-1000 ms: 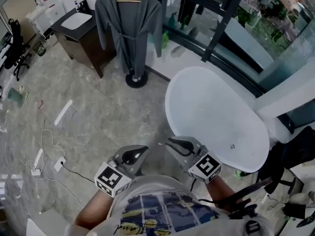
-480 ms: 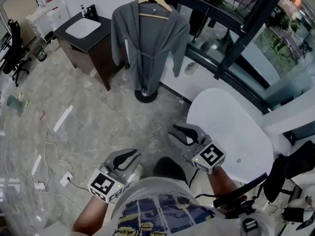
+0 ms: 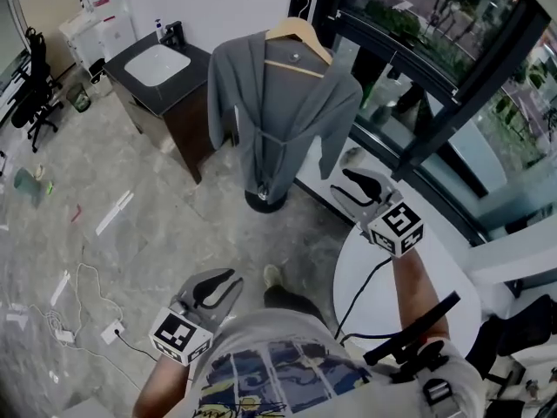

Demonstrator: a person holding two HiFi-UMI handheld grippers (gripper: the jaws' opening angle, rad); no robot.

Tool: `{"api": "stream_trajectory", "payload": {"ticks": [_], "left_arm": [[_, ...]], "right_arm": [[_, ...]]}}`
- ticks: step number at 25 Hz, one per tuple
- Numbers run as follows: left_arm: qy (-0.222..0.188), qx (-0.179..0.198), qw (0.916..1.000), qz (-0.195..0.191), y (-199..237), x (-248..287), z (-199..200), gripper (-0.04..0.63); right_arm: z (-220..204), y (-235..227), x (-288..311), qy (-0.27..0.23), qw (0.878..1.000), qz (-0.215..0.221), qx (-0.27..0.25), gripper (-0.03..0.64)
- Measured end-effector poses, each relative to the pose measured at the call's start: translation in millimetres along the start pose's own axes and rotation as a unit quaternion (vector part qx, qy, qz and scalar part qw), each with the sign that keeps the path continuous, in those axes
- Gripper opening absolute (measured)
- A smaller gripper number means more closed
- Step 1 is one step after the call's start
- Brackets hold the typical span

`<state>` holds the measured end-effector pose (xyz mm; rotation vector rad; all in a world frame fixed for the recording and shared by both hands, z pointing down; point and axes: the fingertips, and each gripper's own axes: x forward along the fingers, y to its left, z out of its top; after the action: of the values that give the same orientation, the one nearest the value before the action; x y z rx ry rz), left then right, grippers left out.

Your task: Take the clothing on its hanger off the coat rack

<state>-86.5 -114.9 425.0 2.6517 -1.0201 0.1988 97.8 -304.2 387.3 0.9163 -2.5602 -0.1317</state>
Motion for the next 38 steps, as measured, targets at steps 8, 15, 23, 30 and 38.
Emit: {"api": "stream_trajectory", "payload": {"ticks": [8, 15, 23, 30, 38], "left_arm": [[-0.013, 0.002, 0.9997, 0.021, 52.1, 69.6, 47.5, 0.078], [-0.015, 0.0, 0.9985, 0.053, 83.3, 102.4, 65.4, 0.078], [-0.013, 0.001, 0.997, 0.077, 105.0, 124.4, 71.4, 0.077], [-0.01, -0.008, 0.9955, 0.094, 116.7, 125.1, 67.0, 0.075], [-0.008, -0.022, 0.9939, 0.108, 121.1, 115.6, 62.9, 0.072]], "right_arm": [[19.9, -172.9, 65.7, 0.02, 0.999, -0.03, -0.036, 0.202], [33.5, -250.3, 123.9, 0.064, 0.994, 0.006, -0.087, 0.246], [38.9, -251.0, 172.8, 0.079, 0.985, 0.148, -0.039, 0.259], [41.7, -231.7, 197.0, 0.11, 0.967, 0.221, -0.064, 0.233], [47.0, -235.4, 201.8, 0.1, 0.972, 0.206, -0.049, 0.006]]}}
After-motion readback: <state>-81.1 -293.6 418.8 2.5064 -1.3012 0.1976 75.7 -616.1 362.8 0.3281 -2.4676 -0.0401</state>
